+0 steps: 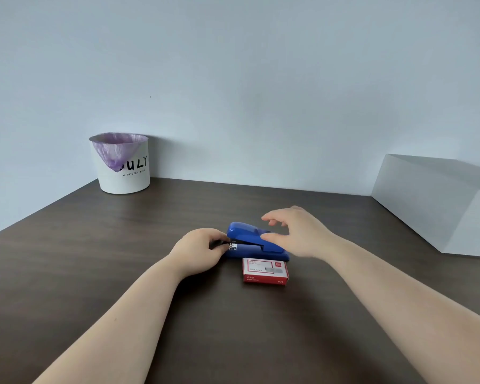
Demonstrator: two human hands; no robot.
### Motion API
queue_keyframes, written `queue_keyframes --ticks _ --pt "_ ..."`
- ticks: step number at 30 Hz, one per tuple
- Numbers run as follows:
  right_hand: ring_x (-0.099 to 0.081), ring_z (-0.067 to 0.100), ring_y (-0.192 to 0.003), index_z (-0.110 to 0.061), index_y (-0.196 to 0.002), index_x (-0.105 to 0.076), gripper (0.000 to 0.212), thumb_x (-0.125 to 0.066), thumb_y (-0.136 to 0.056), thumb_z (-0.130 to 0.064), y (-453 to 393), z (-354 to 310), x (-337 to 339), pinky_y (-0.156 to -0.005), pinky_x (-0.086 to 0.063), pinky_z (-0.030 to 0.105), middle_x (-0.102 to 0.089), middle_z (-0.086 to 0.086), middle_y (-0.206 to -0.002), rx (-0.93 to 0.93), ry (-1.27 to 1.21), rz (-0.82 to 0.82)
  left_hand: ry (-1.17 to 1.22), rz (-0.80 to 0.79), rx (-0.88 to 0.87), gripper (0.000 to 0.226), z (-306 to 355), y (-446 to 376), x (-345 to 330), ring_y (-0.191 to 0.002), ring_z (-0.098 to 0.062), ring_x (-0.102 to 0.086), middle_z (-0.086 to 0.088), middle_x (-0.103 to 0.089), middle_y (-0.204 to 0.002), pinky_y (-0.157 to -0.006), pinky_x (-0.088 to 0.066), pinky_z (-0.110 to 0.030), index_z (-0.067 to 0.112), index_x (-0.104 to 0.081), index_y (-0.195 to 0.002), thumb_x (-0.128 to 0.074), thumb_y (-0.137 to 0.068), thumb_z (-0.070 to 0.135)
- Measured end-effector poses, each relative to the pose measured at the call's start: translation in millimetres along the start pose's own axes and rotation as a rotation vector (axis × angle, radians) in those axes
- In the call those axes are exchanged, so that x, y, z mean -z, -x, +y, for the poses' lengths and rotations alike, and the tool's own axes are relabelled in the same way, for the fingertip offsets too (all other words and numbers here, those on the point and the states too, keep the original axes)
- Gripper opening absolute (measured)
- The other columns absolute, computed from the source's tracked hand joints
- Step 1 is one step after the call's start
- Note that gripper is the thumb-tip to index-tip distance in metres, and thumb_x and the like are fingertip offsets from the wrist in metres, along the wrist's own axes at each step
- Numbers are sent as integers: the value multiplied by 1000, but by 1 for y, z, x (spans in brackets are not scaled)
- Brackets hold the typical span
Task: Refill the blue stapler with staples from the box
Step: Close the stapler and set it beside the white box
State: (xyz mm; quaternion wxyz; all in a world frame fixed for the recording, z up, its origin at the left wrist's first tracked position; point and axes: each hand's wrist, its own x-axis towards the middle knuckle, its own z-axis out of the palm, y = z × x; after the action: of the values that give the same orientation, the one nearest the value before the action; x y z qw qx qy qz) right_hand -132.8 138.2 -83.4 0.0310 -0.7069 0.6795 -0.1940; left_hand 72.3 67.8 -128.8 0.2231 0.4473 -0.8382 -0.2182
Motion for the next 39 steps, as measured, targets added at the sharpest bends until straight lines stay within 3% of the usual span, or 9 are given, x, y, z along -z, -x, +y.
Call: queue_keyframes --ticks 2,7,11,15,19,26,30,34,39 --pt "-45 9 -112 -28 -127 -52 46 -61 -84 -42 2 5 1 -96 -42 32 -63 -10 -117 -22 -22 -14 8 -3 2 25 1 1 0 -105 -15 -60 8 -68 -115 -94 -47 -30 27 -67 -111 -54 -89 25" --pt "-60 15 -107 -22 -121 -60 36 -62 -86 -29 8 10 -2 -91 -45 27 -65 -4 -121 -47 -34 -91 -2 -2 12 26 1 4 -1 -104 -13 -59 10 -68 -115 -91 -46 -29 29 -65 -113 -54 -89 29" --pt "-60 19 -100 -19 -115 -62 28 -58 -88 -27 14 20 -7 -86 -48 33 -67 0 -114 -83 -15 24 10 66 65 25 4 -1 -1 -103 -11 -60 8 -68 -117 -88 -41 -22 24 -66 -112 -56 -90 30" --pt "-59 23 -93 -17 -106 -64 24 -58 -86 -28 19 53 -3 -79 -49 35 -67 3 -104 -219 -14 157 35 157 134 20 22 -18 -3 -101 -13 -61 5 -70 -109 -91 -46 -27 22 -69 -103 -57 -88 28" --pt "-59 27 -92 -11 -101 -63 23 -61 -84 -26 25 93 10 -77 -48 34 -68 7 -101 -370 -65 270 -53 146 115 16 52 -43 -11 -98 -15 -63 11 -67 -92 -89 -50 -33 26 -68 -93 -55 -86 32" --pt "-55 24 -76 -6 -95 -59 17 -58 -85 -19 28 168 26 -64 -45 33 -64 12 -92 -542 -55 435 -156 104 32 21 133 -96 -57 -100 -22 -60 3 -68 -103 -83 -49 -32 22 -65 -97 -50 -88 34" --pt "-54 27 -74 -4 -88 -56 15 -55 -87 -18 21 203 31 -63 -45 37 -61 15 -91 -623 -30 505 -148 81 21 20 166 -122 -95 -98 -23 -60 1 -67 -103 -78 -47 -32 20 -63 -94 -49 -89 33" --pt "-47 27 -75 -2 -92 -55 14 -53 -89 -15 7 235 39 -62 -37 33 -60 18 -97 -680 -39 534 -132 47 14 20 185 -147 -132 -99 -26 -60 -3 -67 -104 -80 -48 -34 18 -62 -93 -49 -89 32" --pt "-58 38 -89 -1 -100 -54 16 -49 -90 -12 -9 271 45 -62 -37 34 -60 19 -103 -699 32 547 -175 55 3 20 196 -177 -164 -97 -27 -60 -4 -67 -103 -74 -44 -31 18 -57 -86 -45 -90 33"
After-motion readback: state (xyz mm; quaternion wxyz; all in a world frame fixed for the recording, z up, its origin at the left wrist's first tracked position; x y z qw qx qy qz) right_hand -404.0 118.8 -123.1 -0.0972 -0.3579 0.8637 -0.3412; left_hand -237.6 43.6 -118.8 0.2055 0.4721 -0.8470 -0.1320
